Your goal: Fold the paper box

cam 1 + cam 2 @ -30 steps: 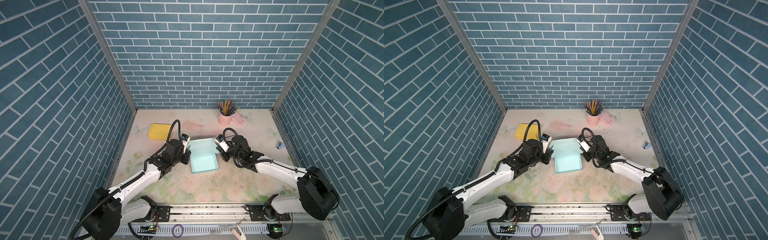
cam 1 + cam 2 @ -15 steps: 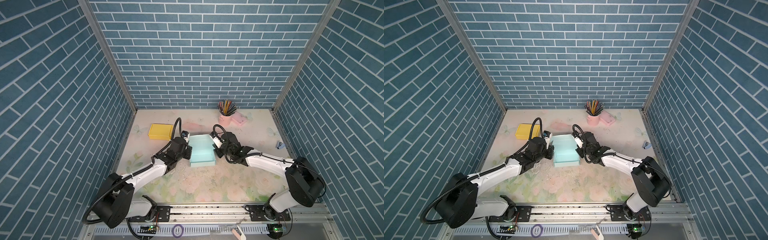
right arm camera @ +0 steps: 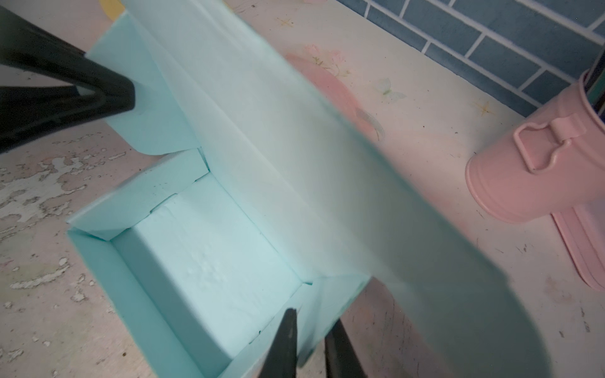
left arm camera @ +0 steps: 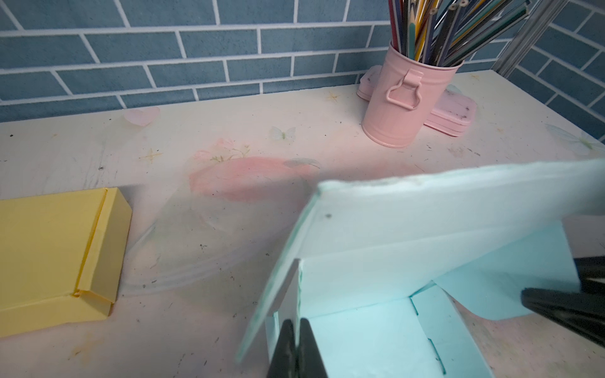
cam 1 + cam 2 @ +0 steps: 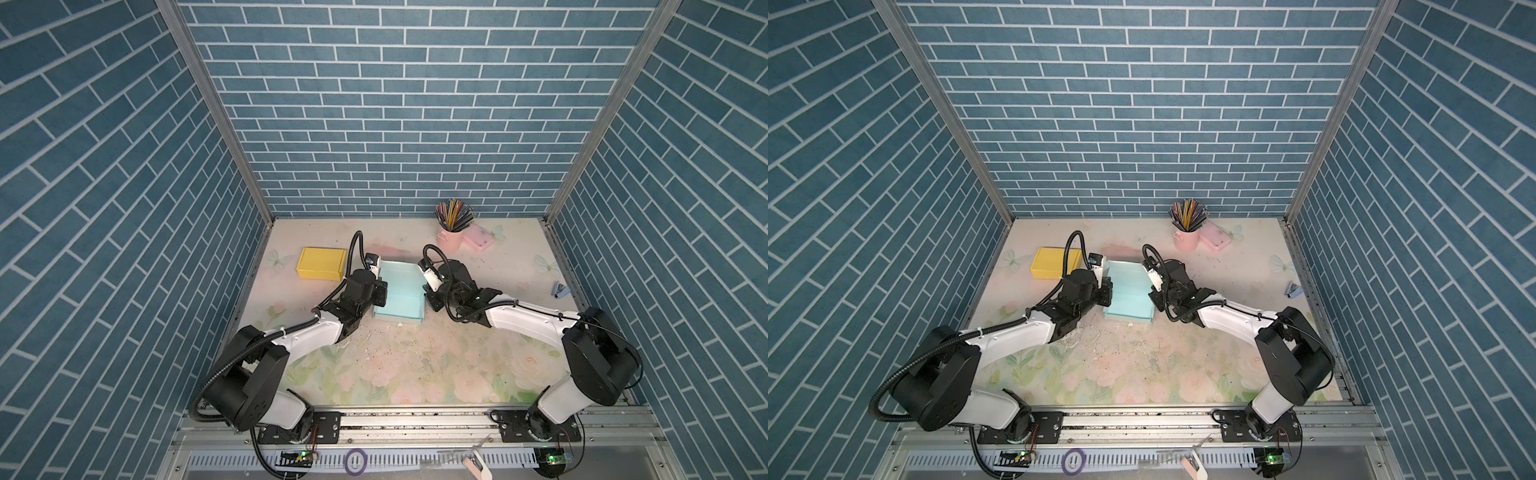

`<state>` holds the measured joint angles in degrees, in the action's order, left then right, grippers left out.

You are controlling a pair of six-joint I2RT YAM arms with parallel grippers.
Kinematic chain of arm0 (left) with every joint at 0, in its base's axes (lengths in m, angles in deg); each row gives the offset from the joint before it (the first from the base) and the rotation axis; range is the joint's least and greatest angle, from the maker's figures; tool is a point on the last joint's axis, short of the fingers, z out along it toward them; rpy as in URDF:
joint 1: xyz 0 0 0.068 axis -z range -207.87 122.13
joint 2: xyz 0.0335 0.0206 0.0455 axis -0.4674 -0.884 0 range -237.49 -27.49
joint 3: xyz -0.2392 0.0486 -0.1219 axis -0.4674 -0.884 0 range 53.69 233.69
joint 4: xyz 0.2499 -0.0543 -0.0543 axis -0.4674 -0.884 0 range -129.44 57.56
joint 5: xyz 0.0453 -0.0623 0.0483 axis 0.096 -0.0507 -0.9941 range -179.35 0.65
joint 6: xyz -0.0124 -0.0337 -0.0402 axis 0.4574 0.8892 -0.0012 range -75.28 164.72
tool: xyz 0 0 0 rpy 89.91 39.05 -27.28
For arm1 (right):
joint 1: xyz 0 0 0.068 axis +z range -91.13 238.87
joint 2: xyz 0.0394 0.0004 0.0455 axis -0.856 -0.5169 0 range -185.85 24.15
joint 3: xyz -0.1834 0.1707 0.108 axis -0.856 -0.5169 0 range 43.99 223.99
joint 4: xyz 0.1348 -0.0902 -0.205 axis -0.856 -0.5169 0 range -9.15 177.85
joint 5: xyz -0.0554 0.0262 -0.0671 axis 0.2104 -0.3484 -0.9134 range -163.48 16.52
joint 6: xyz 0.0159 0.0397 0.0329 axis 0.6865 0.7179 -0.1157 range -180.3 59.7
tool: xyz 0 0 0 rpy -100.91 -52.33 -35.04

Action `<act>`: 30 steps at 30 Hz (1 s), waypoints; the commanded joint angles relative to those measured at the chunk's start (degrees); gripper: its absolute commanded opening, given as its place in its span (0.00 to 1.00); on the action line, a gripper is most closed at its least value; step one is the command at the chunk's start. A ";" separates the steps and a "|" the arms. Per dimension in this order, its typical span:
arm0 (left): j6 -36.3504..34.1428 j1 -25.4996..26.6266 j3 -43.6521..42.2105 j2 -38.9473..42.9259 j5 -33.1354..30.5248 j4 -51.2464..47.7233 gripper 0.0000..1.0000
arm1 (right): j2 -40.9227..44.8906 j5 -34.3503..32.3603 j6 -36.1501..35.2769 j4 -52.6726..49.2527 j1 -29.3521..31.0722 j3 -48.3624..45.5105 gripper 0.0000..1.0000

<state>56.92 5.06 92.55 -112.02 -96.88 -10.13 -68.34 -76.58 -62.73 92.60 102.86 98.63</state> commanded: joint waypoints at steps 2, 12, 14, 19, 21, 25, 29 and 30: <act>0.23 2.06 -1.81 -2.05 2.79 9.38 0.04 | -3.07 1.51 2.32 1.90 1.53 2.08 0.17; -0.87 6.45 -9.30 -2.12 -0.92 16.78 0.04 | -2.16 -0.34 4.66 0.97 3.54 0.05 0.18; -0.59 7.35 -10.58 -2.92 -1.68 18.50 0.04 | -1.54 -0.78 4.85 0.59 4.19 -0.95 0.18; -0.25 10.22 -13.48 -4.22 -5.02 22.20 0.04 | 0.94 -2.86 5.84 0.84 6.04 -4.86 0.18; -0.56 11.63 -14.62 -4.41 -7.24 23.61 0.04 | 2.71 -3.96 6.31 1.70 6.65 -6.80 0.19; -2.94 14.75 -15.86 -4.83 -10.85 25.37 0.04 | 7.49 -5.45 6.73 3.20 7.27 -10.88 0.27; -3.79 16.79 -16.89 -7.08 -13.45 27.21 0.04 | 13.52 -5.44 7.52 5.61 7.39 -15.55 0.40; -3.62 16.90 -17.29 -7.94 -13.55 28.12 0.04 | 14.97 -5.39 7.84 6.33 7.34 -16.85 0.43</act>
<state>54.23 20.23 76.87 -117.31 -111.96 17.02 -57.22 -83.77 -56.83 94.11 109.24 83.39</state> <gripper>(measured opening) 0.054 0.412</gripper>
